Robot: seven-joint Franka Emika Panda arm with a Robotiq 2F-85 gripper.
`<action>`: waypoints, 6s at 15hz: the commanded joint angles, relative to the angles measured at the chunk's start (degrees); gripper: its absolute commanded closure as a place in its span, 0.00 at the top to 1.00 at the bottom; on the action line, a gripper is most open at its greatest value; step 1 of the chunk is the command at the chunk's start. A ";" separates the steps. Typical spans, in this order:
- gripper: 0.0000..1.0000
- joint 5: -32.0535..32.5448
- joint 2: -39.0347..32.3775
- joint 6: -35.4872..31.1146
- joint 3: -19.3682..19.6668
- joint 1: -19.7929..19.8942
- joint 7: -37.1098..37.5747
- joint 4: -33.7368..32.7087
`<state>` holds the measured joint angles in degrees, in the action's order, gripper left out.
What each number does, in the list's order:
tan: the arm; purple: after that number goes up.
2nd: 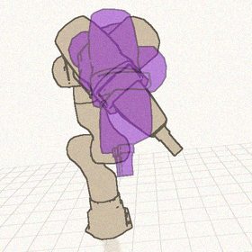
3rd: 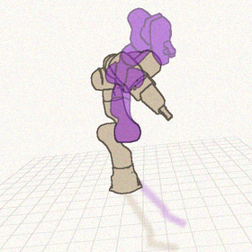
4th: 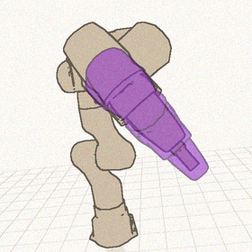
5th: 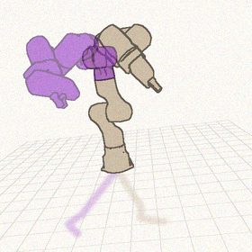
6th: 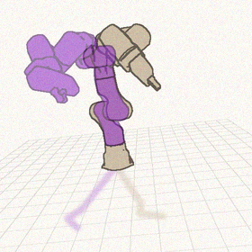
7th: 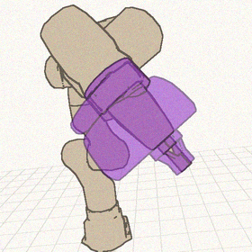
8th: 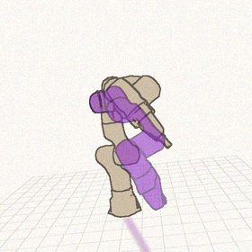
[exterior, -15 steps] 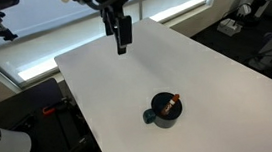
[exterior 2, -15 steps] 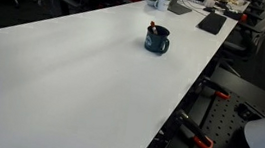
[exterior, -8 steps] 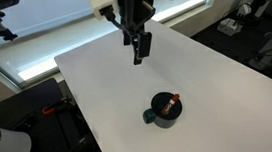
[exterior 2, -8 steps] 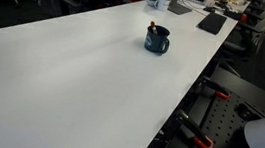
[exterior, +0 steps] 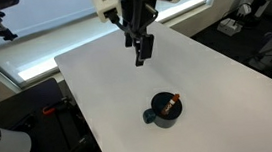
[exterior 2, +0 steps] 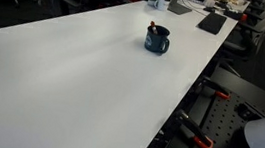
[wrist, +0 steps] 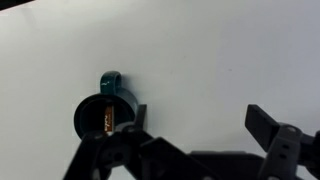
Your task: Remove the marker from the cup
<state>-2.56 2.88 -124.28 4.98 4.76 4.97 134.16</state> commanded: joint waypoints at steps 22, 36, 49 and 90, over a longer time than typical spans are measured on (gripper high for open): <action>1.00 6.00 -21.32 -7.70 5.85 0.79 15.36 -15.10; 1.00 5.40 -24.86 -7.98 7.04 1.35 14.56 -16.32; 1.00 4.97 -28.75 -8.31 7.25 1.44 14.07 -18.56; 1.00 8.12 -22.81 -5.95 8.28 1.52 12.78 -13.98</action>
<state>3.66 -23.01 -131.53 12.51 7.00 17.05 117.46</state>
